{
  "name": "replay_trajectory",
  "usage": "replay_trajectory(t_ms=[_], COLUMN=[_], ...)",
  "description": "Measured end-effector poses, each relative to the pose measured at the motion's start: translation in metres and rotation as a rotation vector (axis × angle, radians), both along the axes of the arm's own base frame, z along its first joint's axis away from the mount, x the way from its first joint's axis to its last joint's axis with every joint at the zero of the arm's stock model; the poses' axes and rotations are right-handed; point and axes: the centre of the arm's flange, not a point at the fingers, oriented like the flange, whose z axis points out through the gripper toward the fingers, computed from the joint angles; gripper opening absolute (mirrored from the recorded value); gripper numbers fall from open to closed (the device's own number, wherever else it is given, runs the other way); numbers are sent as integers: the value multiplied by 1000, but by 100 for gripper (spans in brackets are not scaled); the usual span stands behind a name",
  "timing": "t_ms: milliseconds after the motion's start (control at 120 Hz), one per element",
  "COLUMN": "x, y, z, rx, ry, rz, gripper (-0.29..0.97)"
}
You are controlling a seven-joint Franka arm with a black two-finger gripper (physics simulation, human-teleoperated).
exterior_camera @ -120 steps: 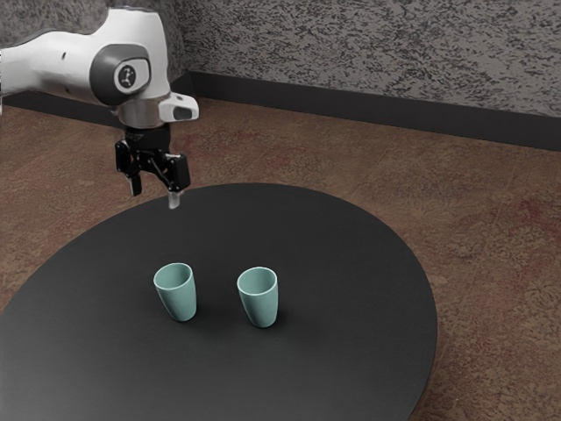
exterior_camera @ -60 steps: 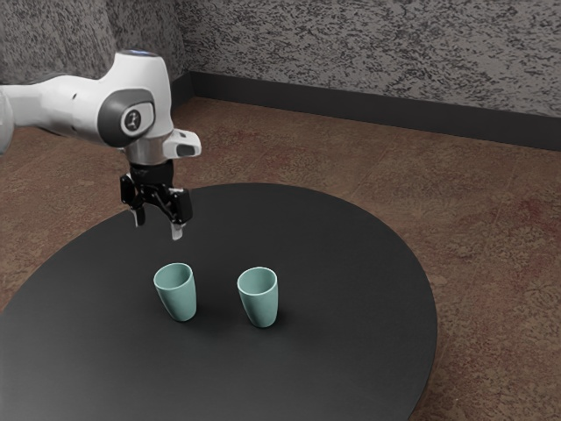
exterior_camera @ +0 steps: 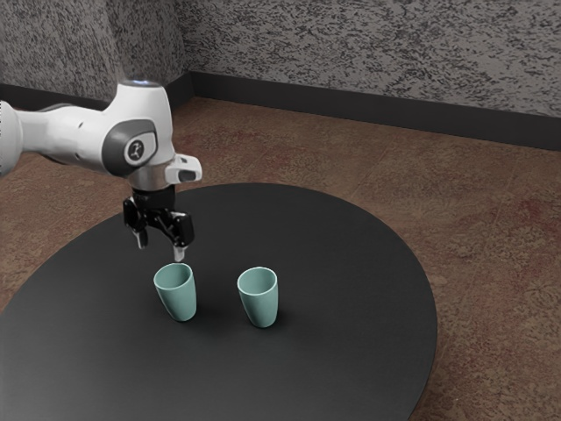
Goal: Place the left cup onto the right cup
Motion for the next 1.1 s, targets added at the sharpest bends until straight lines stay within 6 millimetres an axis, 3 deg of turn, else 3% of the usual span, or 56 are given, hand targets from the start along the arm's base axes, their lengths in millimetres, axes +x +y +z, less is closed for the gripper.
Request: replay_trajectory(t_ms=[400, 1100], x=[-1, -14], y=[38, 41], z=[-4, -56], rx=[4, -5], ry=[-10, 53], rz=[46, 24], gripper=[68, 68])
